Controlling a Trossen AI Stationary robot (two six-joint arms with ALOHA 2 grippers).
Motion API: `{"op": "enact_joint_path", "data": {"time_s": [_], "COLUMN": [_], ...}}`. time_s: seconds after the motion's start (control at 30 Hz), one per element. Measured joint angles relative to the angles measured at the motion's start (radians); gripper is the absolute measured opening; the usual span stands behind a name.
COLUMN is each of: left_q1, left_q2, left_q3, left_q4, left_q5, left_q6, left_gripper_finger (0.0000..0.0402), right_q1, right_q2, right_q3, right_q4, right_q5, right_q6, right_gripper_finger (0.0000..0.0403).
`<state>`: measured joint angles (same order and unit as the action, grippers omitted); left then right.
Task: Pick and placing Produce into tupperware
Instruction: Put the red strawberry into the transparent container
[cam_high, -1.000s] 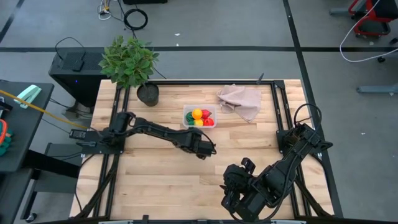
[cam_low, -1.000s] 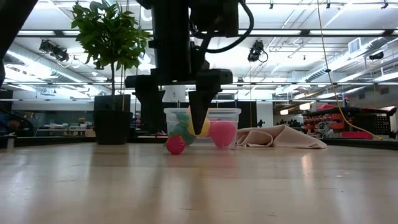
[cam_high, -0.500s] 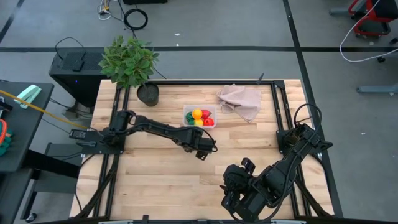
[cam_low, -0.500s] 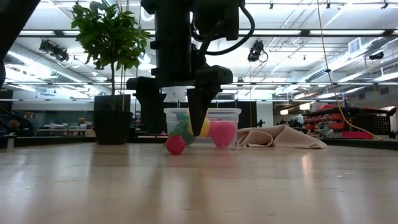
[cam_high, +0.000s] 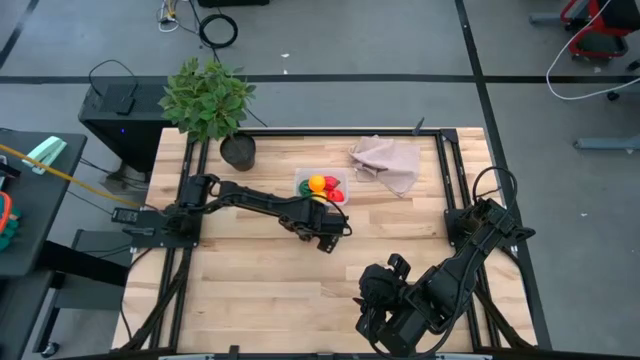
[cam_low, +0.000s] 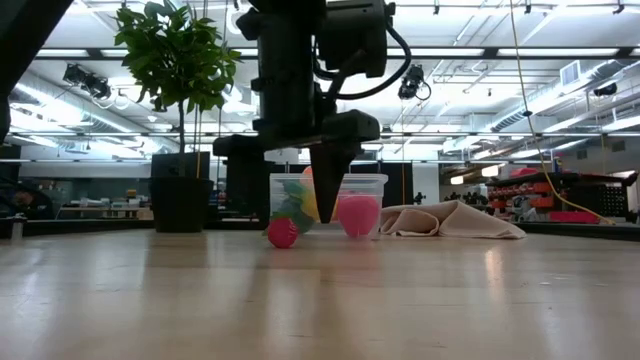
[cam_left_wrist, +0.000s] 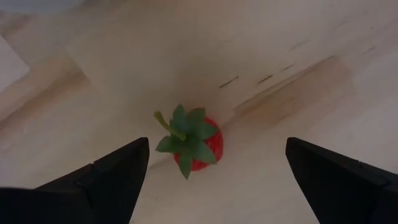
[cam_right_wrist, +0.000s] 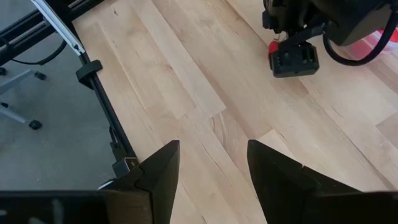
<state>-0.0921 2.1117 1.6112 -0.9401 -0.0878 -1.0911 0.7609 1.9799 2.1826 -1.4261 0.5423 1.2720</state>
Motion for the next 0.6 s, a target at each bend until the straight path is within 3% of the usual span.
{"op": "enact_joint_path", "data": {"time_s": [0.6], "left_q1": [0.019], "left_q2": [0.000], "left_q3": [0.000], "left_q4": [0.042], "left_q5": [0.072], "left_q6": [0.048], "left_gripper_finger": [0.0374], "right_q1": [0.000], "right_q2": [0.000], "right_q3": [0.000], "right_q4": [0.000], "right_q5": [0.000], "right_q6": [0.000], "right_gripper_finger": [0.0195]}}
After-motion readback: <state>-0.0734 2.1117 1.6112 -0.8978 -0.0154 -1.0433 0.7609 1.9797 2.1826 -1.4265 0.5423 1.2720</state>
